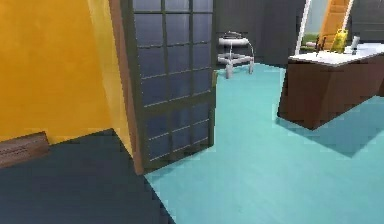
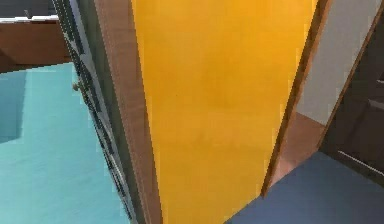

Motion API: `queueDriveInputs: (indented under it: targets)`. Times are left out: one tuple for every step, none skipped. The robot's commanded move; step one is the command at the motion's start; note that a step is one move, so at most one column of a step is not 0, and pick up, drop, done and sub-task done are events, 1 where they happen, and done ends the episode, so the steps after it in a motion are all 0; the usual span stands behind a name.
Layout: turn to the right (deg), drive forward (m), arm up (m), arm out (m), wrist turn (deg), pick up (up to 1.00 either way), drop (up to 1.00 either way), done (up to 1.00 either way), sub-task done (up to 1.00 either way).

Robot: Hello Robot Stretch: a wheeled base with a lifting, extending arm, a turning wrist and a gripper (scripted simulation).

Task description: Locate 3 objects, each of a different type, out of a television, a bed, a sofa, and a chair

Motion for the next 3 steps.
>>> queueDriveInputs:
  targets:
    - [9.0, 0.0, 0.0, 0.0, 0.0, 0.0, 0.0, 0.0, 0.0]
    - [0.0, 0.1, 0.0, 0.0, 0.0, 0.0, 0.0, 0.0, 0.0]
    - [-15.0, 0.0, 0.0, 0.0, 0.0, 0.0, 0.0, 0.0, 0.0]
